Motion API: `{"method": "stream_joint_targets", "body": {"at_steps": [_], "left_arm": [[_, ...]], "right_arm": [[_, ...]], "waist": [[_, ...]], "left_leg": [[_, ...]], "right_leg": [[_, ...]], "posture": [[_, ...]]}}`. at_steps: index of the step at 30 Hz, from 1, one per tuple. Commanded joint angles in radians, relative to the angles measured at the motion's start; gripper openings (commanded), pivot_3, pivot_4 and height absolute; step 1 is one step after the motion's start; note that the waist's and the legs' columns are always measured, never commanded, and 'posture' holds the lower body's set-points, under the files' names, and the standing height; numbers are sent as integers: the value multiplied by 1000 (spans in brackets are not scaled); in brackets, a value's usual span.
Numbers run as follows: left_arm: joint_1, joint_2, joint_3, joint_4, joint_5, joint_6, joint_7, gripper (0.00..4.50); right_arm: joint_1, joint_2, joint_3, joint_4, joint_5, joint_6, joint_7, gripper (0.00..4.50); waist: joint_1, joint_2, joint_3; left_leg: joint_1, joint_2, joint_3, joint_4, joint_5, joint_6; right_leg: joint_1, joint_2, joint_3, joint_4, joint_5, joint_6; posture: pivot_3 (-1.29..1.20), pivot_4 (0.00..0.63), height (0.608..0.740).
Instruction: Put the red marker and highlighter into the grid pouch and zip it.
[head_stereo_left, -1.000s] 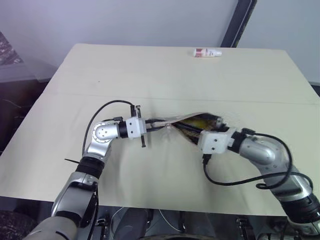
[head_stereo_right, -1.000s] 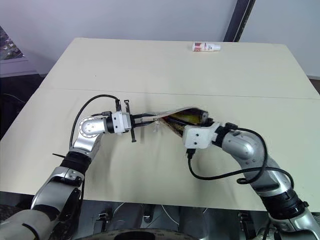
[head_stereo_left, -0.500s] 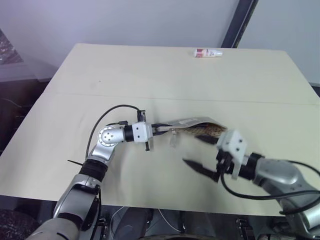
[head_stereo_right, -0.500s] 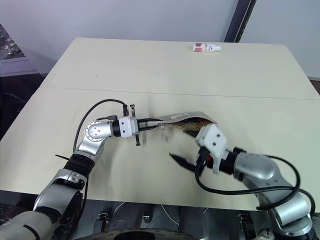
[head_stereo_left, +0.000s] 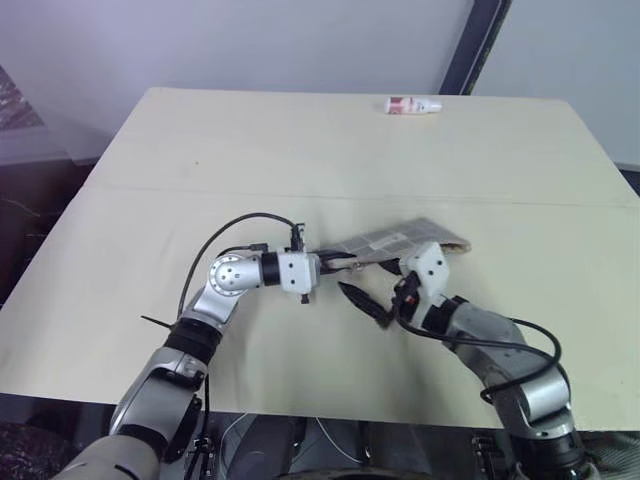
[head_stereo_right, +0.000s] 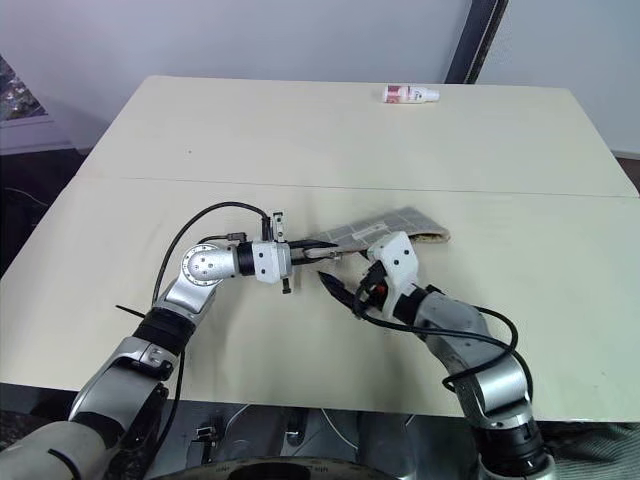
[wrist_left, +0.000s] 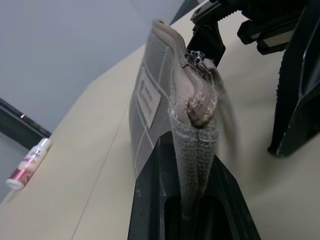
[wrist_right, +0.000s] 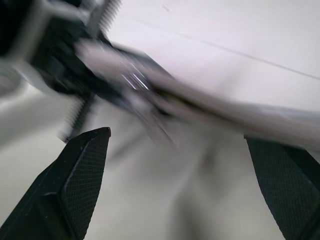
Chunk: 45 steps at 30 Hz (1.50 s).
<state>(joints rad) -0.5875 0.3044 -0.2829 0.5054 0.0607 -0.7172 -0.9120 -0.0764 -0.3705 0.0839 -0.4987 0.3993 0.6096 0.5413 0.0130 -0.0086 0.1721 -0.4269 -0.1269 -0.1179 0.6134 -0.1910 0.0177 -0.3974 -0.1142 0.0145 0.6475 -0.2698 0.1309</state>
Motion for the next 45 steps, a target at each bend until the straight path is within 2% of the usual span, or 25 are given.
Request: {"method": "stream_joint_targets", "body": {"at_steps": [1, 6, 7, 12, 17, 22, 25, 27, 31, 32, 38, 42, 45], "left_arm": [[-11, 6, -16, -42, 18, -24, 19, 0], [3, 35, -11, -58, 23, -35, 37, 0], [5, 42, -10, -58, 23, -36, 40, 0], [23, 84, 6, -56, 11, -40, 51, 0], [49, 120, 17, -67, -65, -53, 20, 0], [61, 128, 9, -51, -143, 12, -46, 0], [80, 95, 24, -104, -271, 150, -108, 1019], [98, 67, 37, -152, -313, 203, -95, 1922], [156, 62, 56, -259, -375, 308, -114, 4130], [166, 68, 71, -277, -395, 343, -114, 4463], [212, 121, 220, -370, -551, 535, -102, 4463], [216, 151, 279, -381, -562, 663, -47, 4463], [250, 175, 308, -415, -559, 708, -37, 4463]], "right_arm": [[-15, 6, 1, -2, 33, -12, 24, 2978], [-12, 9, -20, 12, 52, -15, 25, 321], [-10, -1, -22, 14, 46, -24, 30, 84], [16, -119, -159, 81, 28, -74, 65, 84], [60, -264, -311, 219, -5, -168, 117, 84], [42, -277, -357, 298, -41, -249, 89, 84], [42, -251, -374, 245, 42, -215, 106, 972], [34, -237, -391, 226, 81, -203, 107, 1910], [36, -261, -405, 233, 66, -224, 123, 4163], [32, -263, -418, 240, 68, -231, 124, 4494], [-19, -287, -483, 240, 94, -225, 123, 4494], [-2, -331, -488, 254, 74, -231, 145, 4494], [12, -334, -514, 230, 119, -206, 159, 4494]], "waist": [[0, 0, 0], [-1, 0, 0], [-3, 0, 0], [0, 0, 0], [1, 0, 0], [-7, 1, 0], [-6, 1, 0], [-4, 1, 0], [-2, 1, 0], [-2, 1, 0], [-5, 3, 1], [0, 3, 1], [0, 3, 1]], "left_leg": [[0, 0, 0, 0, 0, 0], [0, 1, 0, 0, 0, 0], [0, 1, 0, 0, 0, 0], [0, 1, 0, 0, 0, 0], [0, 0, 0, 0, 0, 0], [0, 2, 1, 0, 0, 0], [0, 2, 1, 0, 0, 0], [0, 2, 1, 0, 0, 0], [0, 1, 1, 0, 0, 0], [0, 1, 1, 0, 0, 0], [0, 3, 1, 0, 0, 0], [0, 3, 1, 0, 0, 0], [0, 2, 1, 0, 0, 0]], "right_leg": [[0, 0, 0, 0, 0, 0], [-1, 0, 0, 0, 0, 0], [-1, 0, 0, 0, 0, 0], [0, 1, 0, 0, 0, 0], [0, -1, 0, 0, 0, 0], [2, 0, 1, 1, 0, 0], [2, 0, 1, 2, 0, 0], [1, 0, 1, 2, 0, 0], [0, 0, 1, 0, 0, 0], [1, 0, 1, 0, 0, 0], [0, 0, 1, 1, 0, -1], [0, 0, 1, 0, 0, -1], [0, -2, 1, 0, 0, 0]], "posture": [[0, 150, 740], [0, 150, 740], [0, 150, 740], [0, 150, 740], [0, 150, 740], [0, 150, 740], [0, 150, 740], [0, 150, 740], [0, 150, 740], [0, 150, 740], [0, 150, 740], [0, 150, 740], [0, 150, 740]]}}
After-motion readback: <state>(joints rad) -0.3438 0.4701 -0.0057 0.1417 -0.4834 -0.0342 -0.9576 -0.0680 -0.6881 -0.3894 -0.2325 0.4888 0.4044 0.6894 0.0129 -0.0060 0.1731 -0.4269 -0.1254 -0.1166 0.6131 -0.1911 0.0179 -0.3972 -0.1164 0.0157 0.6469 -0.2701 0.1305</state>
